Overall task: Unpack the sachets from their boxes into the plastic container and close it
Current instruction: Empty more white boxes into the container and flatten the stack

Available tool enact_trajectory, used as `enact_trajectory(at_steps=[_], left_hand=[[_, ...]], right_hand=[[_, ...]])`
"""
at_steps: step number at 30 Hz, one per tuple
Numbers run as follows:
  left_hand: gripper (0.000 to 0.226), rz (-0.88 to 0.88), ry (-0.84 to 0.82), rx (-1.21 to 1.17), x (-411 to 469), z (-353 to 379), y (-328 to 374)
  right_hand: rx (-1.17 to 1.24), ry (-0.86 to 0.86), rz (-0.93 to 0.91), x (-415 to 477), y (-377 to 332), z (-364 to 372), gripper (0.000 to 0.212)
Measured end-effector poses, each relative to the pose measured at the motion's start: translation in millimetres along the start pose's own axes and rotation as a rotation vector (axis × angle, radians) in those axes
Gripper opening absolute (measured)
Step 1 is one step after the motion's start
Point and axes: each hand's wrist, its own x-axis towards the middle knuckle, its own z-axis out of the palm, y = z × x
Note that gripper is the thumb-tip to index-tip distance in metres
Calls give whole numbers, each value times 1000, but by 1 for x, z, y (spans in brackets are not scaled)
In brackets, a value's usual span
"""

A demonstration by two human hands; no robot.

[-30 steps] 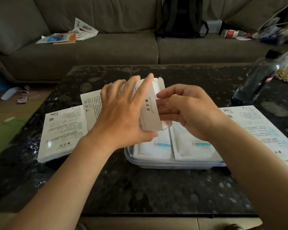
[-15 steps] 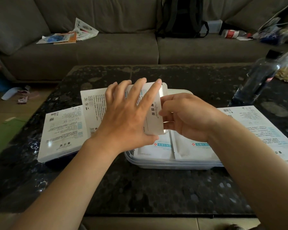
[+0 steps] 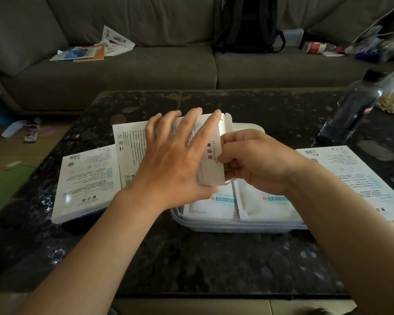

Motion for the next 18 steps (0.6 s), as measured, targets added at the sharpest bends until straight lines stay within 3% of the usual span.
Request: enact_trajectory(at_steps=[7, 13, 18], left_hand=[[126, 7, 10, 8, 0, 1, -3], [127, -64, -37, 10, 2, -6, -20], [123, -51, -28, 26, 2, -6, -23]], right_hand=[[44, -38, 40, 1, 2, -5, 27], [-107, 373, -90, 4, -2, -16, 10], [48, 354, -28, 10, 4, -11, 51]])
